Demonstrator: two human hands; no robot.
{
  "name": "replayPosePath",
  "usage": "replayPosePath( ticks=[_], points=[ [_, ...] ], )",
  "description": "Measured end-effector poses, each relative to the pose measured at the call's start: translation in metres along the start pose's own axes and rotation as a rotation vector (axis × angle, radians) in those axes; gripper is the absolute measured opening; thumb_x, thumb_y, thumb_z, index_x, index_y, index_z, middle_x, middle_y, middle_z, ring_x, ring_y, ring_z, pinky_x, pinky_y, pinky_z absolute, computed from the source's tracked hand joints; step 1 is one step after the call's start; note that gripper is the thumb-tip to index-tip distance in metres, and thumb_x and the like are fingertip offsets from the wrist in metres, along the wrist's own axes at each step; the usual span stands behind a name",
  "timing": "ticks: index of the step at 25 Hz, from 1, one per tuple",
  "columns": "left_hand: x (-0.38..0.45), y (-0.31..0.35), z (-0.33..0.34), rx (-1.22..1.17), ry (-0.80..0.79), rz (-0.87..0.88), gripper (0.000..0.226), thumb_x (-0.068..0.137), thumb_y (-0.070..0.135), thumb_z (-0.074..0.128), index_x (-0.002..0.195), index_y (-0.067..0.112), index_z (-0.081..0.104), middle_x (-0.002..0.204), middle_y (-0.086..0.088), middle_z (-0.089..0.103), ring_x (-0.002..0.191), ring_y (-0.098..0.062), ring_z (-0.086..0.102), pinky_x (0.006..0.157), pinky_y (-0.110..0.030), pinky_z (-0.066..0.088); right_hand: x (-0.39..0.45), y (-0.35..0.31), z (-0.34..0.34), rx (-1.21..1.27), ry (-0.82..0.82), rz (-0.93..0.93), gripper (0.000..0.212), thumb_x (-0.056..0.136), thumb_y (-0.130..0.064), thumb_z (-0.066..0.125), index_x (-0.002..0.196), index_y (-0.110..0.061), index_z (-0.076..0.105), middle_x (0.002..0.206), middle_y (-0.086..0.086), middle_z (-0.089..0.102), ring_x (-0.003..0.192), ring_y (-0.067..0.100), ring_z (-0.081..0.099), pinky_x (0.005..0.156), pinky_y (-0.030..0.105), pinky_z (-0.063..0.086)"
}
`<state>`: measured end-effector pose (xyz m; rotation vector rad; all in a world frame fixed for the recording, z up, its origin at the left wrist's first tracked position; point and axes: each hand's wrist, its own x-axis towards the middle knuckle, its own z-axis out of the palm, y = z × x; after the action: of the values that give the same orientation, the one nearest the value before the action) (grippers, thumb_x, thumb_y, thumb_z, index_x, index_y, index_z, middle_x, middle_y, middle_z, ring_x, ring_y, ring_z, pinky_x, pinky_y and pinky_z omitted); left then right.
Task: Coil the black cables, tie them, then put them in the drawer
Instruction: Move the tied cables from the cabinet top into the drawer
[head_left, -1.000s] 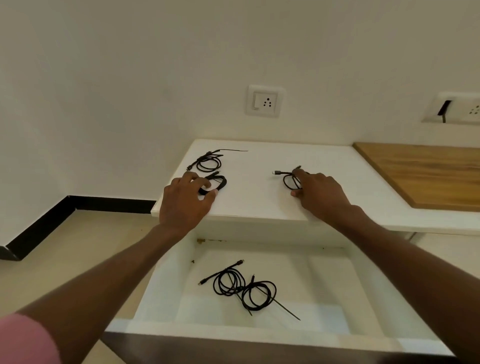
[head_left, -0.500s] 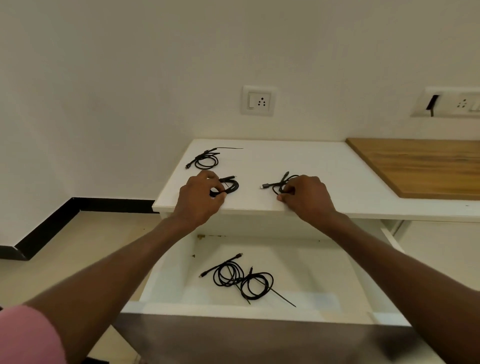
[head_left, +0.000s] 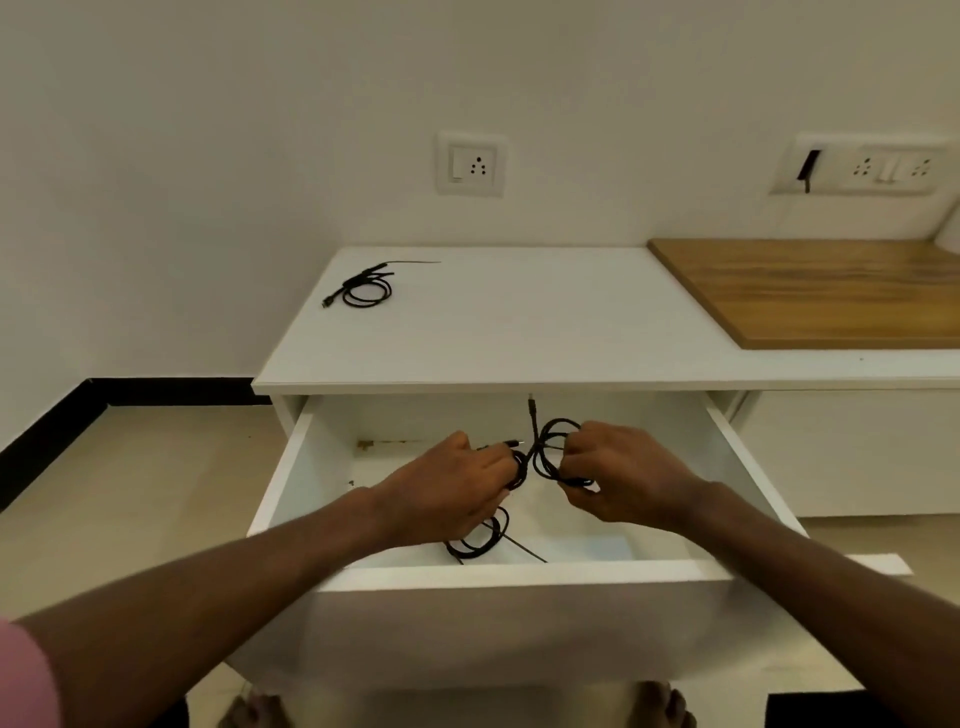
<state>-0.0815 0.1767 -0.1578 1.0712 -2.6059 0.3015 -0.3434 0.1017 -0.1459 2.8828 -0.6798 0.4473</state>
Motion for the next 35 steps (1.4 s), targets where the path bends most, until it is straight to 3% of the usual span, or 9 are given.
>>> replayPosePath(
  ticks=[3,8,10,14,18,22,27,31,35],
  points=[
    [0.017,-0.011,0.015,-0.157,-0.049,-0.116,0.008,0.099,0.019,0.054,0.091,0.018,0.051,0.090,0.004,0.054,0.062,-0.014,0.037,0.063,-0.033,0.041,0.008,0.012,0.010,-0.018,-0.068,0.093,0.010,0.082,-0.022,0.066,0.071,-0.021,0.066,0.076,-0.006,0.061,0.073,0.021,0.058,0.050,0.029,0.043],
    [0.063,-0.014,0.061,-0.219,-0.219,-0.284,0.010,0.098,0.016,0.052,0.095,0.009,0.059,0.096,-0.008,0.057,0.080,-0.027,0.057,0.066,-0.037,0.041,0.023,0.030,0.039,-0.088,-0.320,0.290,0.015,0.091,-0.021,0.057,0.088,-0.016,0.071,0.095,0.003,0.068,0.090,0.029,0.065,0.067,0.035,0.051],
    [0.071,-0.013,0.087,-0.259,-0.312,-0.395,0.017,0.099,0.019,0.056,0.109,0.005,0.058,0.108,-0.012,0.056,0.092,-0.032,0.060,0.072,-0.038,0.043,0.022,0.035,0.052,-0.080,-0.437,0.362,0.018,0.094,-0.029,0.061,0.098,-0.014,0.071,0.105,0.005,0.067,0.097,0.030,0.066,0.074,0.036,0.051],
    [0.064,-0.006,0.113,-0.469,-0.576,-0.481,0.064,0.097,0.041,0.066,0.147,0.009,0.043,0.140,-0.010,0.052,0.122,-0.029,0.056,0.100,-0.040,0.048,0.013,0.037,0.067,0.112,-0.725,0.461,0.059,0.093,-0.060,0.064,0.127,-0.012,0.066,0.124,0.006,0.064,0.114,0.026,0.062,0.094,0.037,0.051],
    [0.056,-0.007,0.107,-0.499,-0.618,-0.441,0.051,0.100,0.037,0.060,0.147,0.018,0.048,0.137,-0.004,0.057,0.123,-0.024,0.055,0.092,-0.027,0.040,0.014,0.034,0.070,0.125,-0.751,0.455,0.046,0.098,-0.056,0.057,0.107,-0.013,0.073,0.111,0.009,0.068,0.103,0.028,0.066,0.076,0.034,0.048],
    [0.062,-0.004,0.064,-0.132,-0.460,-0.360,0.031,0.103,0.040,0.043,0.111,0.018,0.064,0.095,-0.005,0.069,0.085,-0.027,0.064,0.067,-0.033,0.042,0.021,0.028,0.049,-0.041,-0.465,0.351,0.039,0.101,-0.049,0.052,0.094,-0.016,0.070,0.097,0.002,0.067,0.091,0.026,0.065,0.070,0.034,0.050],
    [0.034,-0.026,-0.023,0.046,-0.023,-0.318,0.030,0.101,0.045,0.045,0.086,0.025,0.062,0.053,0.007,0.050,0.047,-0.014,0.049,0.052,-0.026,0.030,0.043,-0.002,0.015,0.001,-0.048,0.134,0.039,0.101,-0.048,0.047,0.072,-0.024,0.059,0.059,-0.006,0.058,0.051,0.018,0.054,0.050,0.028,0.043],
    [-0.011,-0.079,-0.077,0.236,0.041,-0.415,0.028,0.101,0.045,0.042,0.101,0.024,0.061,0.086,0.006,0.065,0.077,-0.019,0.062,0.059,-0.033,0.047,0.103,-0.039,-0.014,0.078,0.274,0.128,0.037,0.102,-0.043,0.052,0.069,-0.025,0.051,0.062,-0.007,0.055,0.051,0.015,0.051,0.048,0.031,0.045],
    [-0.071,-0.138,-0.079,0.289,-0.092,-0.737,0.069,0.099,0.065,0.021,0.138,0.017,0.053,0.140,-0.006,0.054,0.125,-0.029,0.053,0.093,-0.047,0.049,0.186,-0.051,-0.014,0.206,0.262,0.168,0.024,0.102,-0.031,0.056,0.121,-0.021,0.064,0.130,-0.006,0.058,0.084,0.023,0.067,0.070,0.038,0.056]
  ],
)
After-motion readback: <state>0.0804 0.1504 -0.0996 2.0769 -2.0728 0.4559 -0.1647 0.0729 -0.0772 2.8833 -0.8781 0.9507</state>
